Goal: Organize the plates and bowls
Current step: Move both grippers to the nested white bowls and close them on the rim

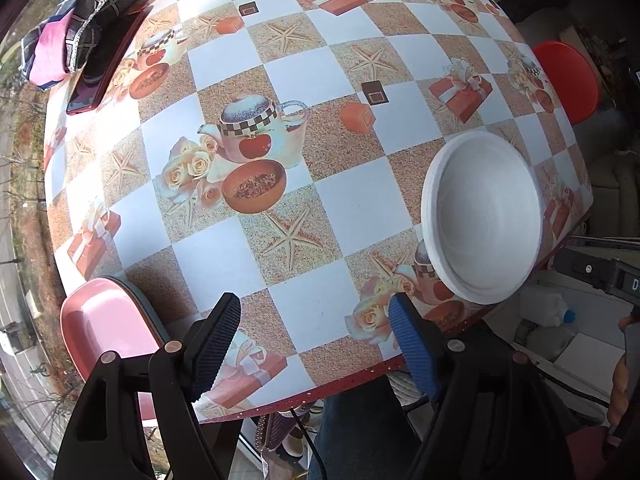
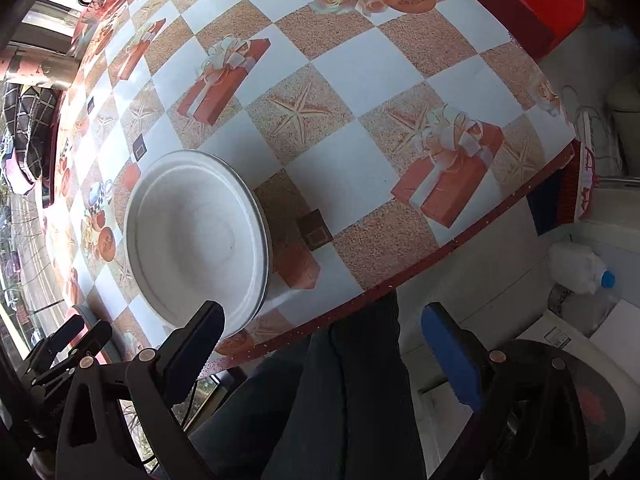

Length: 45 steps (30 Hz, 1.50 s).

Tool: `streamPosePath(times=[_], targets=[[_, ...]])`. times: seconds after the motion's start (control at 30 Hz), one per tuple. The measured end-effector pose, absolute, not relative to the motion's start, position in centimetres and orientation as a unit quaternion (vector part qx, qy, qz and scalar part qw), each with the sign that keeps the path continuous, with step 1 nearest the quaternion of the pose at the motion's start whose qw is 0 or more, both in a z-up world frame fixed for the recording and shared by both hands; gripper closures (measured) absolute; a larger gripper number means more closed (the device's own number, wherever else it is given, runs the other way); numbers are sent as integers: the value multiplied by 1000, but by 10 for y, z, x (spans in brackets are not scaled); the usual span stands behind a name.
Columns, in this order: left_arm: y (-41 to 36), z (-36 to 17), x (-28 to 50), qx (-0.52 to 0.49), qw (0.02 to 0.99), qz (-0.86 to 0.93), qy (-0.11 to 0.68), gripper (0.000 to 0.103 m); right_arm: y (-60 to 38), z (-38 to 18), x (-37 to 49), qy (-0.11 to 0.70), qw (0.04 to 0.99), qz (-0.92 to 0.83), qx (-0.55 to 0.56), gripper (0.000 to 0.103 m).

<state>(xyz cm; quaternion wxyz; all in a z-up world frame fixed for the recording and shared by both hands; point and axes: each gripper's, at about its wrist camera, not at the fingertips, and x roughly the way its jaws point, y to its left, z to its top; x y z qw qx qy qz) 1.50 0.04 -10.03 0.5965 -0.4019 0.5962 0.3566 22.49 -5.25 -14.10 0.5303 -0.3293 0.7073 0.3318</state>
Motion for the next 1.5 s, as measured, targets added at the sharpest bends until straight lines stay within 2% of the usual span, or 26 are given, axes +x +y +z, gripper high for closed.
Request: streamPosePath(times=[0.9,1.5], targets=[[-2,-101,22,-404,601,344,598,23,-53,-145,221,710,519,336,-338,3],[-7,-108,61,-376,615,324,612,23,-61,-159,235,710,516,323,-352,3]])
